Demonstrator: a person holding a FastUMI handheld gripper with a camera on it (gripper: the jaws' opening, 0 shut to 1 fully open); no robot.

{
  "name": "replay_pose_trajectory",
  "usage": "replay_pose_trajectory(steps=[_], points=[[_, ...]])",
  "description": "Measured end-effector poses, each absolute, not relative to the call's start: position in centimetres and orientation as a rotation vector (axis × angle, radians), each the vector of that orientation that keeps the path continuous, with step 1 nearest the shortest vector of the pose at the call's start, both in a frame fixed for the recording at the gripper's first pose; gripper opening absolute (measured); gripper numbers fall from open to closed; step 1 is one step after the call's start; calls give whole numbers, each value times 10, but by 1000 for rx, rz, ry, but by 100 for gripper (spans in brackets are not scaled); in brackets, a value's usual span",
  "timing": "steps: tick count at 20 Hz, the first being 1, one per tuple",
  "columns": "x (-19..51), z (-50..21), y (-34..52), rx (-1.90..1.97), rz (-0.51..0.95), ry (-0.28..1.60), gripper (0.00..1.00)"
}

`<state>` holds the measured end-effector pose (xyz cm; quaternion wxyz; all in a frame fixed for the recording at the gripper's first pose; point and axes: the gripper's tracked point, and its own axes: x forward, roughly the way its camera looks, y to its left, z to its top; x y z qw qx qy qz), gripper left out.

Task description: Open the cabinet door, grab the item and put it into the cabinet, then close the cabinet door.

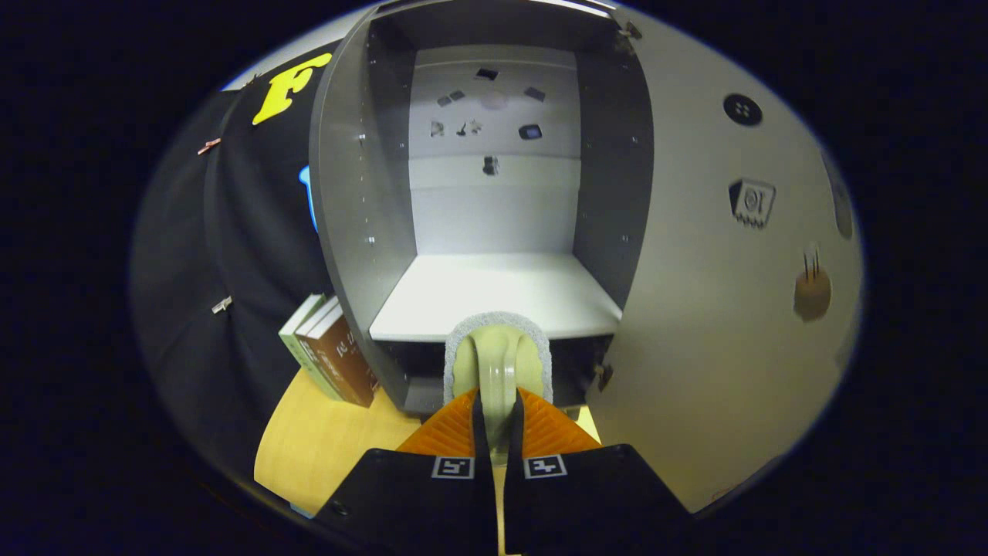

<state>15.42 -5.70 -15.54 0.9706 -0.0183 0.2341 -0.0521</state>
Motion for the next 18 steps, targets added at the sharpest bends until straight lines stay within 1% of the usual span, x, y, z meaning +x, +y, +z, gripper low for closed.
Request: replay_pose_trajectory(steps=[3,7,11,18], points=[[183,-126,-53,-48,-98,438,8],[225,-111,-55,-38,-112,435,8],[264,-111,-63,-18,-133,472,8],[328,-142,-65,-12,-142,532,8]])
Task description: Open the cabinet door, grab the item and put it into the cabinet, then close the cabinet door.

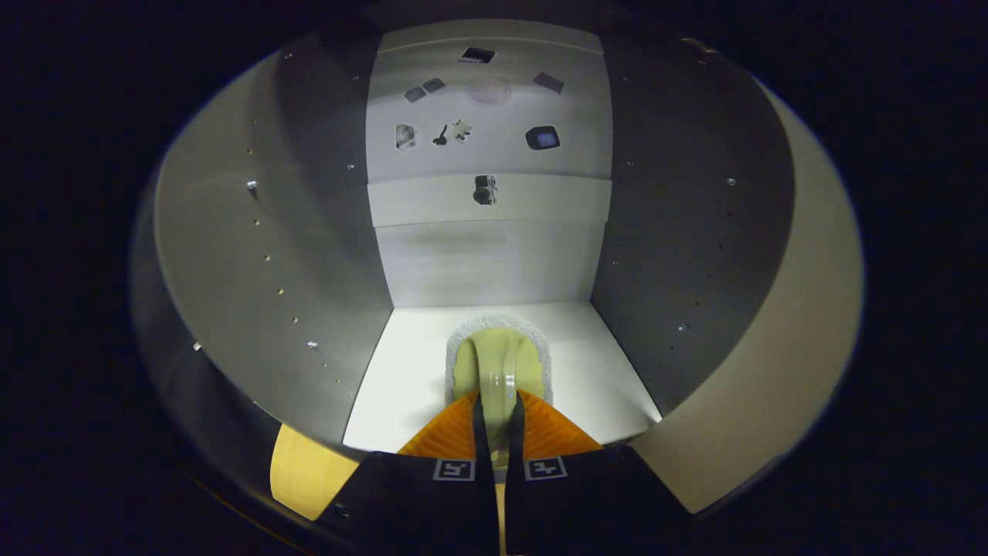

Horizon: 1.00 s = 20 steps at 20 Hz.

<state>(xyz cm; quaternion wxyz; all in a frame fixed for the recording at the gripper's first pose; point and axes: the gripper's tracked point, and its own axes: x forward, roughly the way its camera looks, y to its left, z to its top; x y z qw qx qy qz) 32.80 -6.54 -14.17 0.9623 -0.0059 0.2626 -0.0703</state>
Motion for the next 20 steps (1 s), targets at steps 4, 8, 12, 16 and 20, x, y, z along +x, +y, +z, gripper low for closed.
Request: replay_pose_trajectory(steps=[4,8,12,16,20], points=[[353,-154,-73,16,-159,542,11],[373,-170,-76,23,-153,553,14],[385,-182,-76,39,-143,570,14],[398,-180,-80,59,-147,535,18],[408,-186,-82,104,-138,538,25]])
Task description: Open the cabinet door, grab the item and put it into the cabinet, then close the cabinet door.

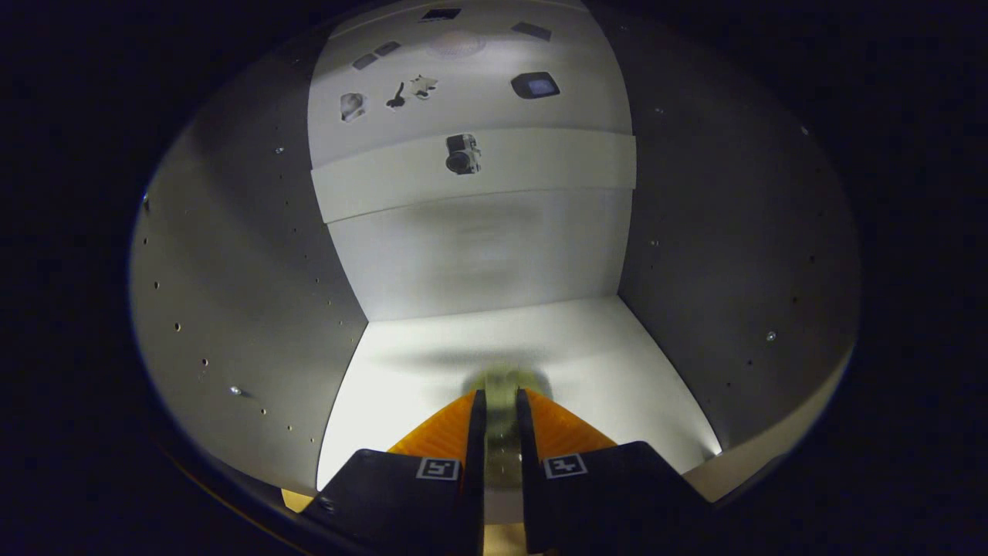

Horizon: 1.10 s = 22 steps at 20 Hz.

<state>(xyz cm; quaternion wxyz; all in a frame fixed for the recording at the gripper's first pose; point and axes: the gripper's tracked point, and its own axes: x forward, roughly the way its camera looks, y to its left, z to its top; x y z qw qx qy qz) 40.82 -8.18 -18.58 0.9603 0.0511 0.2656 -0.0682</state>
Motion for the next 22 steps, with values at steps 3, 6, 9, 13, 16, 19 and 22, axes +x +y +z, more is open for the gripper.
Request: replay_pose_trajectory(steps=[3,6,9,13,16,19,22], points=[[416,-183,-84,116,-137,506,26],[416,-178,-83,125,-125,486,26],[404,-156,-82,97,-120,433,28],[365,-102,-68,57,-84,303,33],[317,-63,-60,28,-76,220,34],[268,-34,-59,15,-91,162,39],[227,-12,-54,11,-90,100,55]])
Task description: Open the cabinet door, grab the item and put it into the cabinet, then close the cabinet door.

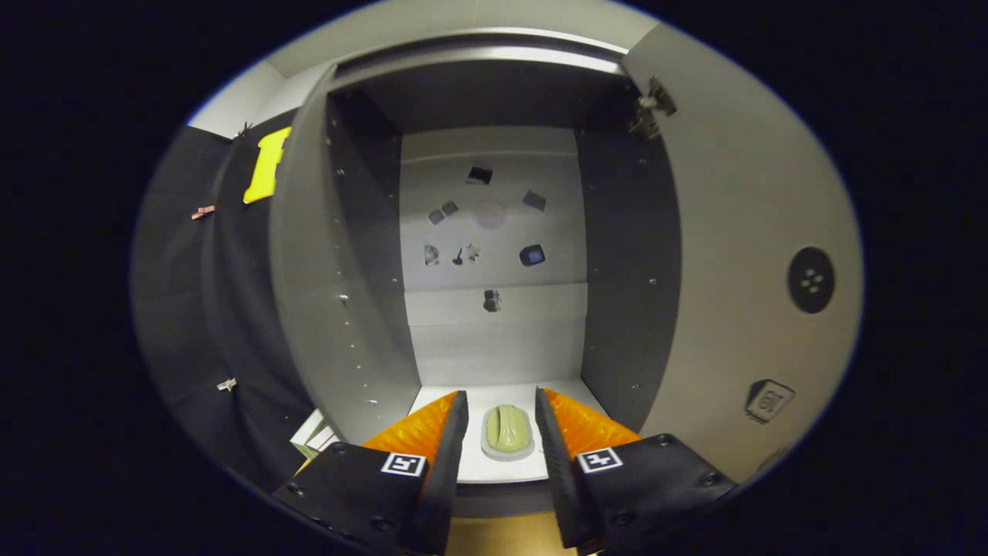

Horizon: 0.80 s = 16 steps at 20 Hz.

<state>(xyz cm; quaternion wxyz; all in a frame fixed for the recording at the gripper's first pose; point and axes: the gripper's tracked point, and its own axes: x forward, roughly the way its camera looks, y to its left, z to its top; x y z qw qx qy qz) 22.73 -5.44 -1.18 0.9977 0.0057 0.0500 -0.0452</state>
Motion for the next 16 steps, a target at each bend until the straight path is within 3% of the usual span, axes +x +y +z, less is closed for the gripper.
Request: replay_pose_trajectory(steps=[1,11,14,16], points=[[215,-6,-52,8,-89,80,60],[96,5,-41,38,-134,-5,80],[56,-1,-54,49,-201,-13,100],[23,-2,-67,49,-237,-20,99]])
